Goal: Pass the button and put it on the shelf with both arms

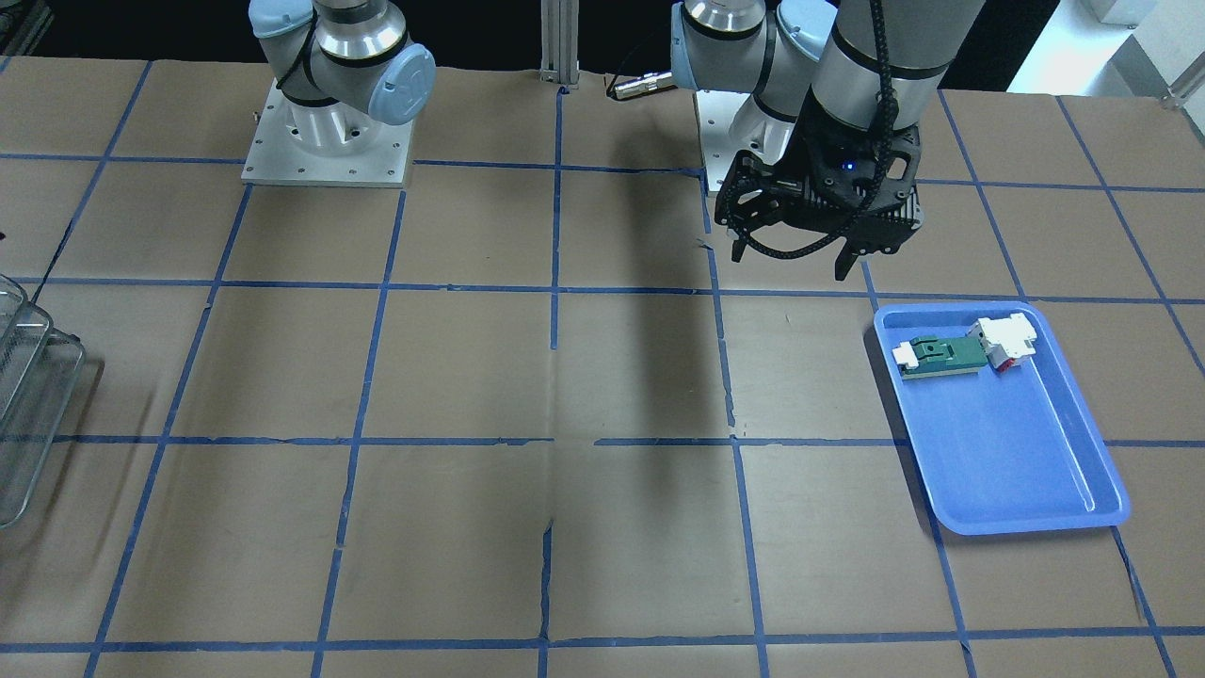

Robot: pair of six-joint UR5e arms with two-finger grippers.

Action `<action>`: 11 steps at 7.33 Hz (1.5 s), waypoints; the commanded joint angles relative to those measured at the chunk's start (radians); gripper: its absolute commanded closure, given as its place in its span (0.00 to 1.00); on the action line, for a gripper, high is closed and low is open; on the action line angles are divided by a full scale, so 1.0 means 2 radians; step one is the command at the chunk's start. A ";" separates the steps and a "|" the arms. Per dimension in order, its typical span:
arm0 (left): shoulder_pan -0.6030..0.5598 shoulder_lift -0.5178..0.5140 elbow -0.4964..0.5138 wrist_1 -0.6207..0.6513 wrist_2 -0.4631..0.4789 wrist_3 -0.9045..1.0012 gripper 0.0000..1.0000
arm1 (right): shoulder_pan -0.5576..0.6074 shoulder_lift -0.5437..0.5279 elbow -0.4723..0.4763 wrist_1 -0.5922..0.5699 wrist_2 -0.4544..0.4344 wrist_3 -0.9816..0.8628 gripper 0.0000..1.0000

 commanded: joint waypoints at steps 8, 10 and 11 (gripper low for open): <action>-0.001 -0.004 0.002 0.005 -0.003 -0.001 0.00 | 0.228 0.012 -0.036 -0.010 0.003 0.553 0.00; -0.001 -0.002 0.000 0.005 -0.003 -0.001 0.00 | 0.229 0.051 -0.073 0.029 0.000 0.645 0.00; -0.001 -0.001 -0.001 0.004 -0.003 -0.001 0.00 | 0.229 0.049 -0.069 0.042 0.000 0.651 0.00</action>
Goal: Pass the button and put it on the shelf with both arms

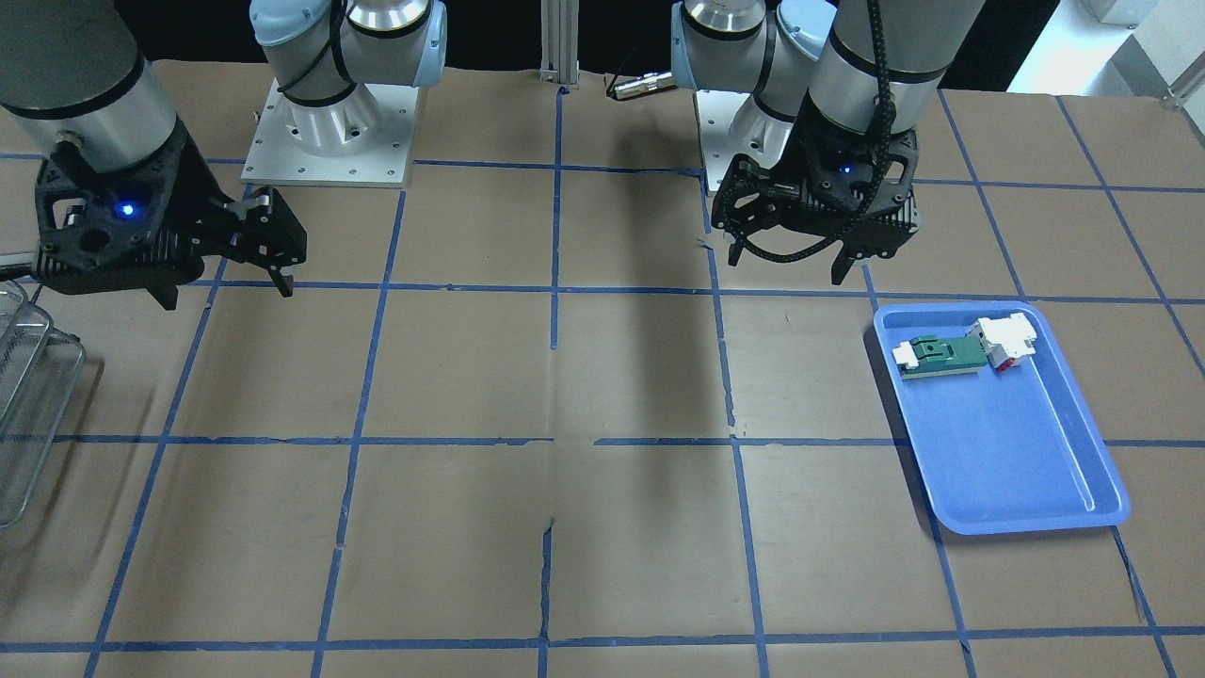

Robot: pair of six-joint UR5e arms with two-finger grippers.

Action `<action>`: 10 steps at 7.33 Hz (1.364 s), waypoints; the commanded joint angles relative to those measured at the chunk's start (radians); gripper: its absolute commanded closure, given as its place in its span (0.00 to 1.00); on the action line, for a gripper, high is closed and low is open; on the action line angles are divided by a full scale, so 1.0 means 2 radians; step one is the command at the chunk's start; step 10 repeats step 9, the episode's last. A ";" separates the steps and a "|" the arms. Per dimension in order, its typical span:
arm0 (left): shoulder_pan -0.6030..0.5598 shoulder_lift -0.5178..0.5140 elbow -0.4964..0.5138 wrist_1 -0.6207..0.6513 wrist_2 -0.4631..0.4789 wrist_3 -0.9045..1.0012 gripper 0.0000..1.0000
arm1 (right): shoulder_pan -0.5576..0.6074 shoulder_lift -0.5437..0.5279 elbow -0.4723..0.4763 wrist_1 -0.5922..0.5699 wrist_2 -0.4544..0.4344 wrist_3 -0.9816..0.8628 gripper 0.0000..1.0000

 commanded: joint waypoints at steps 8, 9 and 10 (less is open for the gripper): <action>0.001 0.003 -0.005 -0.001 0.002 -0.002 0.00 | 0.000 -0.014 -0.001 0.045 -0.004 0.103 0.00; 0.001 -0.002 0.004 -0.005 0.002 -0.010 0.00 | 0.000 -0.014 -0.001 0.042 -0.004 0.103 0.00; 0.001 -0.002 0.004 -0.005 0.002 -0.010 0.00 | 0.000 -0.014 -0.001 0.042 -0.004 0.103 0.00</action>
